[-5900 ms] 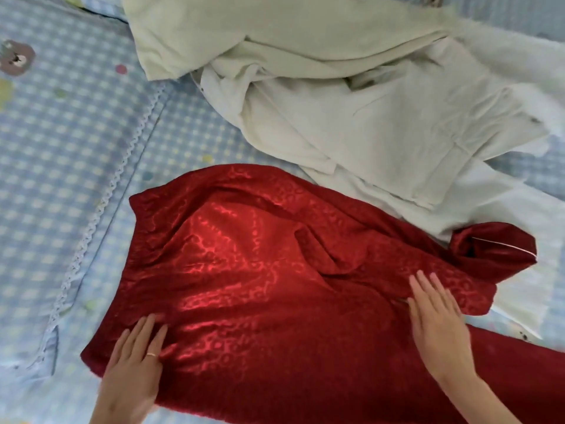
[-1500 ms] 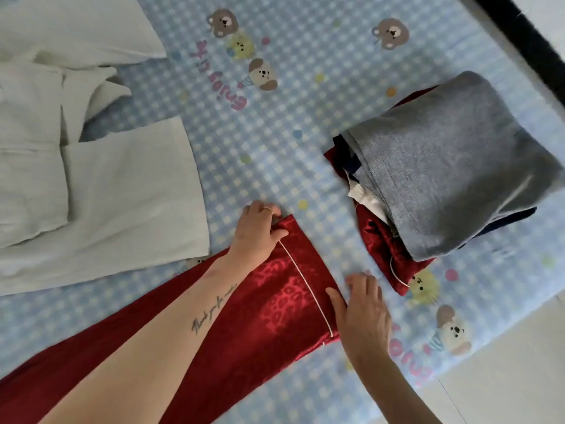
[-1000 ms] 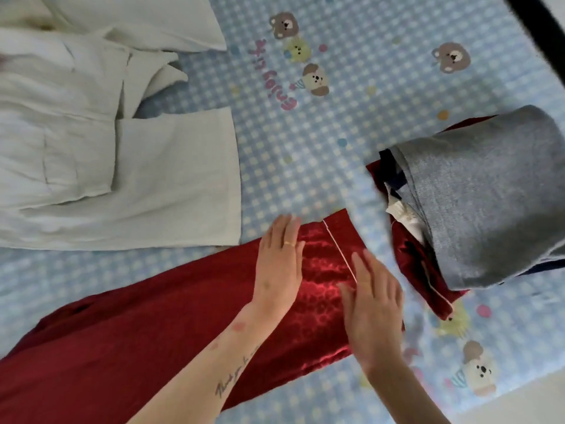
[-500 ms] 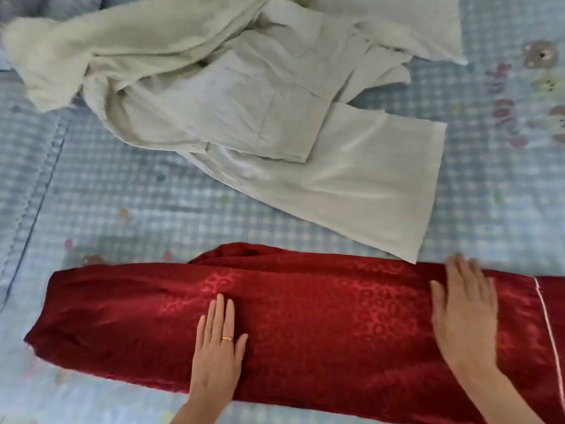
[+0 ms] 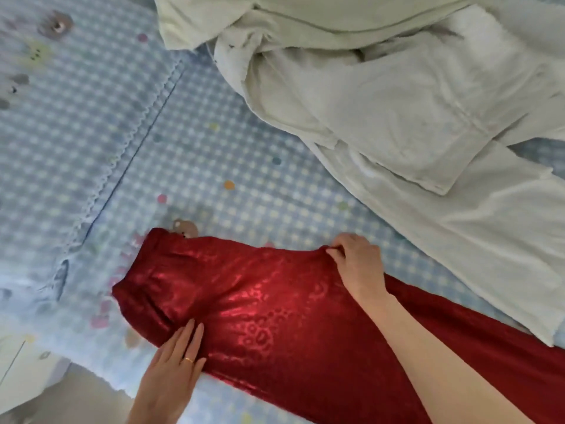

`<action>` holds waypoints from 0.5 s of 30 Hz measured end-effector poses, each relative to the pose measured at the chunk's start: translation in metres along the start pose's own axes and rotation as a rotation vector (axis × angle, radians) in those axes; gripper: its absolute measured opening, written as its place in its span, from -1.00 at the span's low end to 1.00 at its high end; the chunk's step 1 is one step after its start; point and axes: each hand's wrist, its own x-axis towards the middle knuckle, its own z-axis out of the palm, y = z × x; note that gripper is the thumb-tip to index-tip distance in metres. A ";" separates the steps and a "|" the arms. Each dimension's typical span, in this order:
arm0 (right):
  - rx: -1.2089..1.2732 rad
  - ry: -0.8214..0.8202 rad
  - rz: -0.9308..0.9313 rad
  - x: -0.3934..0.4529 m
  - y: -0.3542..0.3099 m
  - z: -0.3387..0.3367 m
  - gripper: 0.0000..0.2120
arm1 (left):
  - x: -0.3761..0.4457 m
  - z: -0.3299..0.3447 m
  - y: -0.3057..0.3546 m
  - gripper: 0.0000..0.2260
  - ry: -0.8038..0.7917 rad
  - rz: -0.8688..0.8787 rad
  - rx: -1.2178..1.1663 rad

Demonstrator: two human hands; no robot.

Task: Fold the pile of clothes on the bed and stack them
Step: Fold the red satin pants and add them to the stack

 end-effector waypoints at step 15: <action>-0.160 -0.181 -0.395 0.041 -0.177 0.054 -0.80 | 0.059 -0.022 -0.065 -0.46 0.153 -1.075 -0.624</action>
